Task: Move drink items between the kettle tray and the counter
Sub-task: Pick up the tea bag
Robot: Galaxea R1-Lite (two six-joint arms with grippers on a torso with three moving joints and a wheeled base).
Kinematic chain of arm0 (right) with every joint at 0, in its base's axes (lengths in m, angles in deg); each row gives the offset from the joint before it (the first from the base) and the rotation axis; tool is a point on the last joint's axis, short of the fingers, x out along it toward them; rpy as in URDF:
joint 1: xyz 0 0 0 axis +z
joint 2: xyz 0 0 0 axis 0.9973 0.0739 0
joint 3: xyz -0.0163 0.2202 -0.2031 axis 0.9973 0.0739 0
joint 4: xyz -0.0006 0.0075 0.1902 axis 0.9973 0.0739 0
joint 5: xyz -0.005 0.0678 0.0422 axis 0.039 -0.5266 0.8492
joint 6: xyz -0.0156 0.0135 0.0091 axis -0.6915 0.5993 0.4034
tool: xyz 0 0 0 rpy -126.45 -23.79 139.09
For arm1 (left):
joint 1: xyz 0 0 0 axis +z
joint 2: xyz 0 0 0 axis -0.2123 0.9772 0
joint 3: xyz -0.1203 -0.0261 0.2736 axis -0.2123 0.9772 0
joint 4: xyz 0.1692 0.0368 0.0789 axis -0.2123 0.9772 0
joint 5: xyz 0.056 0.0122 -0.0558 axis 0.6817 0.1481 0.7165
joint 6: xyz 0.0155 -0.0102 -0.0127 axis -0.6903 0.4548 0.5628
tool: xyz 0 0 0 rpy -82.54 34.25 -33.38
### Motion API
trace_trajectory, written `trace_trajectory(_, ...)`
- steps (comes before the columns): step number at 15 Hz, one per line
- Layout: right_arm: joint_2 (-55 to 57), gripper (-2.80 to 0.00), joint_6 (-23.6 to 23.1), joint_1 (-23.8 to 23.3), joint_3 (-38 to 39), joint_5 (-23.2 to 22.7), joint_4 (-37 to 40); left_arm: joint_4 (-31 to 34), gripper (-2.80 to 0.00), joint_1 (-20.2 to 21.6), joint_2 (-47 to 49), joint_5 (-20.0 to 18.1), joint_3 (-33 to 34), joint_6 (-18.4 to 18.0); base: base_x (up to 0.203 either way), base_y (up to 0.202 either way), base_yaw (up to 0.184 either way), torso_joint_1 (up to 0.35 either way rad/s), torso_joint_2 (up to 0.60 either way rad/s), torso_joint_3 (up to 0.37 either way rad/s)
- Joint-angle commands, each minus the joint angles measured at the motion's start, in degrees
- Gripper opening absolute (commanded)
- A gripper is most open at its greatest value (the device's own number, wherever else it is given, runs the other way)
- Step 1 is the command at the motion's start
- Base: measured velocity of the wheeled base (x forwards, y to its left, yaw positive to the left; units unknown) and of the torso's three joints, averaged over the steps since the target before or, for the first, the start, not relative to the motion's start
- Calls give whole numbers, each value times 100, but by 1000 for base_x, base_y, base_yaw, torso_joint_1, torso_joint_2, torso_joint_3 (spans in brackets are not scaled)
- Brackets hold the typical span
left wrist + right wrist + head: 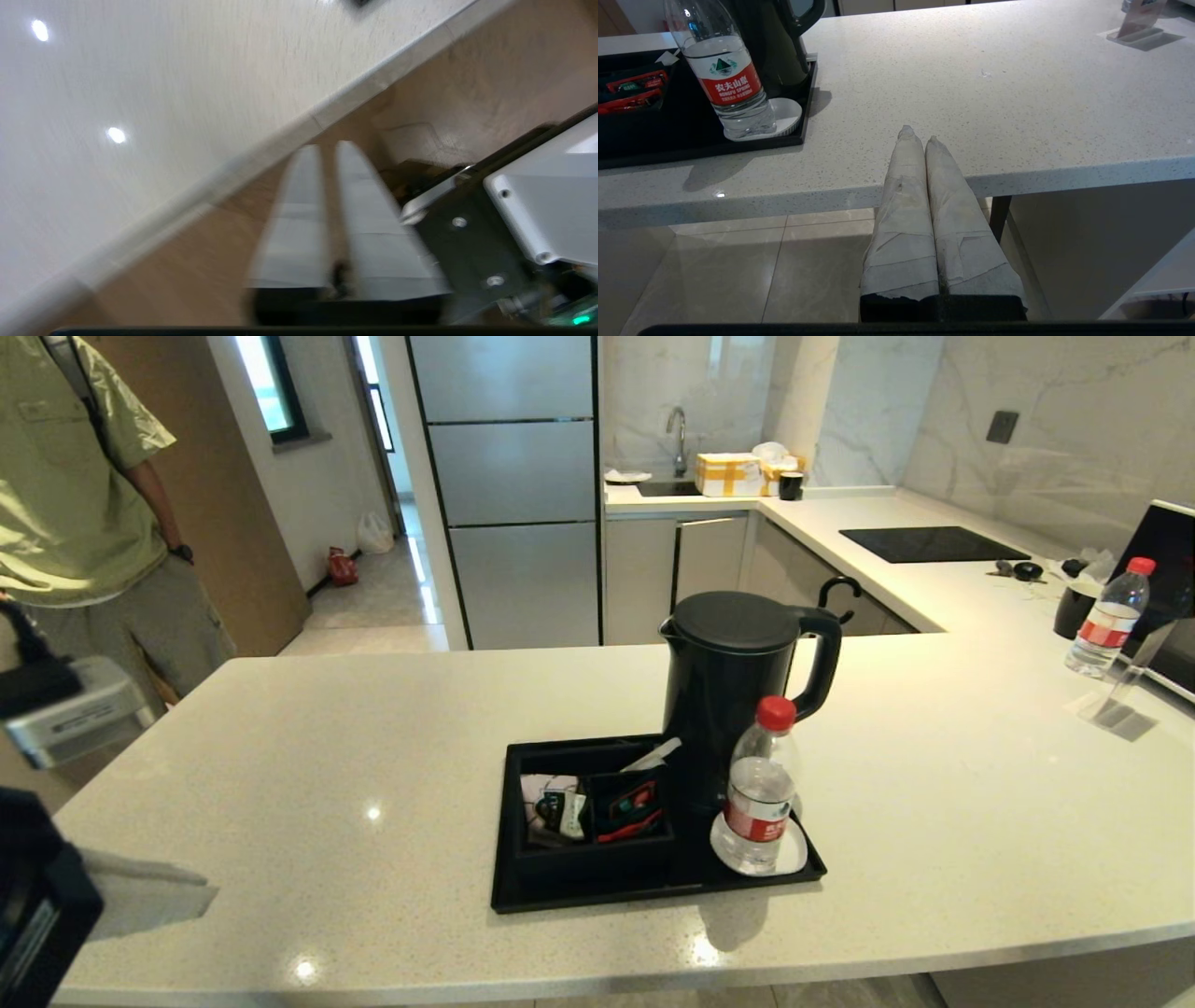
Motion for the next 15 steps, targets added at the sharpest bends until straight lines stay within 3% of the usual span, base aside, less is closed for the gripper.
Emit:
trace_trajectory(1,0,-280,-2,0,0,0,-11,32,0,-220,1085,-6,-602,-298,0,0,0,0,0,0)
trace_trajectory(3,9,-280,-2,0,0,0,-11,88,0,-445,2059,-55,-1475,-638,0,0,0,0,0,0)
trace_trajectory(7,0,-280,-2,0,0,0,-2,430,0,-934,2992,-90,-2649,-1007,0,0,0,0,0,0)
trace_trajectory(9,0,-280,-2,0,0,0,-2,651,0,-1266,3731,-31,-3572,-1240,0,0,0,0,0,0)
trace_trajectory(11,3,-280,0,0,0,0,-3,841,0,-1526,4205,189,-4244,-1693,0,0,0,0,0,0)
trace_trajectory(12,0,-280,-2,0,0,0,-2,858,0,-1759,4405,406,-4377,-2076,0,0,0,0,0,0)
trace_trajectory(15,7,-280,-2,0,0,0,-2,775,0,-2055,4900,713,-4407,-2249,0,0,0,0,0,0)
